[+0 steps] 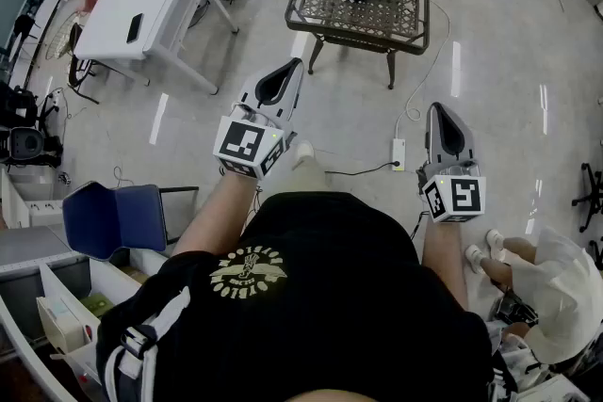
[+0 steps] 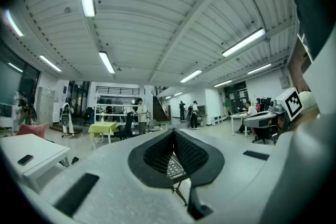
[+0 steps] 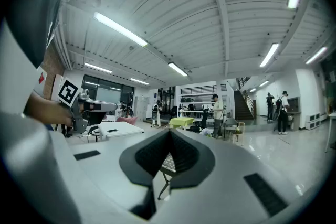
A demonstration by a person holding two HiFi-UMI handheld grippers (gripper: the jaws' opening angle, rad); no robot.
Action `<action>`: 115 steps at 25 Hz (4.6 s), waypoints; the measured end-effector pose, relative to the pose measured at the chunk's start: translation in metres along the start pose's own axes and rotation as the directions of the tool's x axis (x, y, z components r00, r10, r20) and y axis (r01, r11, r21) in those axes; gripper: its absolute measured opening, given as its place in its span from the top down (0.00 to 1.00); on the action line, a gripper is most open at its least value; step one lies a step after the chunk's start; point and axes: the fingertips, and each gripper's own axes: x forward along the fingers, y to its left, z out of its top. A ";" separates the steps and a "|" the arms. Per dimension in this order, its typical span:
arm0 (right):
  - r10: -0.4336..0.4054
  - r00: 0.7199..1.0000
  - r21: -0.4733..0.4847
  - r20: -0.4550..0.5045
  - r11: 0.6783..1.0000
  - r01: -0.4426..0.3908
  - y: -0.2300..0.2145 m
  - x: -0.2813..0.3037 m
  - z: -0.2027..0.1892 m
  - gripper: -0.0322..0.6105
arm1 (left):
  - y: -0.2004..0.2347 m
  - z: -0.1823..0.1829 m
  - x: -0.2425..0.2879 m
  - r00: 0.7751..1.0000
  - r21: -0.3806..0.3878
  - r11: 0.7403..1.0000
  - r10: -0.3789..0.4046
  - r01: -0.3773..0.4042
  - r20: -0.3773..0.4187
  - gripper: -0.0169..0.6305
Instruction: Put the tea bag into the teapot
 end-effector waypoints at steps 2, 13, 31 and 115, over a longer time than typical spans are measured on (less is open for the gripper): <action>0.014 1.000 -0.002 0.003 1.000 -0.014 0.002 -0.001 -0.006 0.94 | -0.002 -0.004 -0.003 1.000 0.001 1.000 0.006 -0.006 -0.011 0.98; -0.035 0.999 0.024 0.025 0.999 0.034 -0.005 -0.008 -0.018 0.94 | -0.004 -0.018 -0.009 1.000 -0.006 1.000 -0.004 0.004 -0.022 0.98; -0.083 0.993 0.082 -0.080 0.993 0.090 -0.031 0.074 -0.043 0.94 | 0.066 -0.044 0.078 0.994 -0.059 0.998 -0.035 0.029 -0.099 0.98; -0.094 0.990 0.042 -0.108 0.994 0.099 -0.134 0.368 -0.033 0.94 | 0.242 -0.073 0.325 0.991 -0.077 0.994 -0.082 0.074 -0.109 0.98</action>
